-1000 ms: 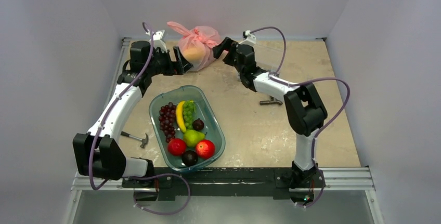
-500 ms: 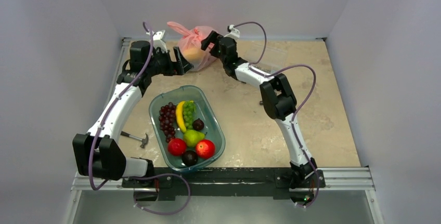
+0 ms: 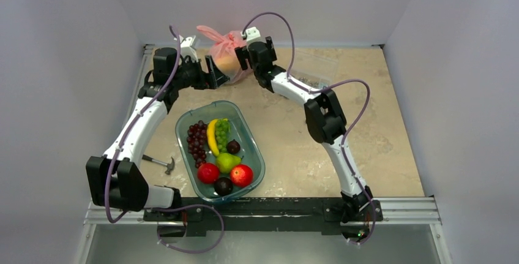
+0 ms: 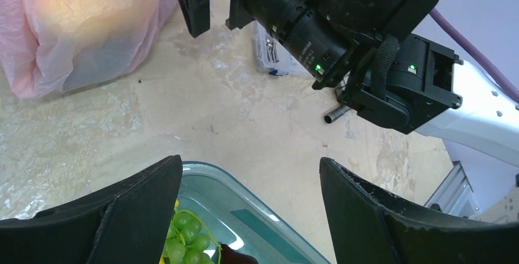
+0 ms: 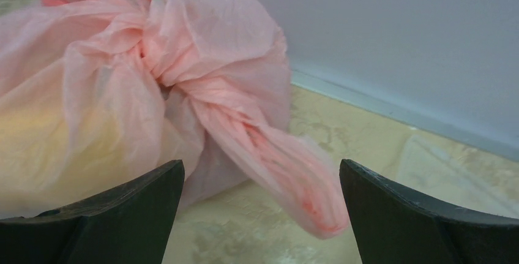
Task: Take the fake fruits out of the plastic bag
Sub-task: Move the plastic bag to the center of the board.
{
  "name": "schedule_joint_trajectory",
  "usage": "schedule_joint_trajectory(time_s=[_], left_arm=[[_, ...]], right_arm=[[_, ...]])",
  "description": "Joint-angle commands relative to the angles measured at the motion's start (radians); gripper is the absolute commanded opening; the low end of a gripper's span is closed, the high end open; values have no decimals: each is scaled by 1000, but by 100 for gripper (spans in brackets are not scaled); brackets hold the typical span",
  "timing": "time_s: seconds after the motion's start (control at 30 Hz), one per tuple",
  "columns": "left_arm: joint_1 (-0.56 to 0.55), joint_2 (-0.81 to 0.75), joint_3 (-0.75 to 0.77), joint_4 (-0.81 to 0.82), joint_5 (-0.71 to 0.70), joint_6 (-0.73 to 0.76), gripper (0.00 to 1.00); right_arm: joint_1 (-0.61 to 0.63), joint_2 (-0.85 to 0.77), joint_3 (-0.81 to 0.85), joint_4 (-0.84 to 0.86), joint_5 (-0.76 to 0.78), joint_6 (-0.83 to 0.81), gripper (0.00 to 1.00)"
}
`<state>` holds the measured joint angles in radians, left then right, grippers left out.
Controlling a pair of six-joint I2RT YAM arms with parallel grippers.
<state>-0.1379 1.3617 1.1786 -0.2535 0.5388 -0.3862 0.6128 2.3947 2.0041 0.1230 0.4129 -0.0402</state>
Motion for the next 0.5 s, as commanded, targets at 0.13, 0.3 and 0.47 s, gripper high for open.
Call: schedule_joint_trajectory(time_s=[0.13,0.3,0.47], left_arm=[[-3,32,43,50,54,-39,82],[-3,41,47,48,57,-41,81],[-2,48,48,40,50,-39,81]], right_arm=[[-5,132,224,-4,185,-371,99],[-5,177,256,-18,191,-388,95],[-5,188,273,-44,159,-372,61]])
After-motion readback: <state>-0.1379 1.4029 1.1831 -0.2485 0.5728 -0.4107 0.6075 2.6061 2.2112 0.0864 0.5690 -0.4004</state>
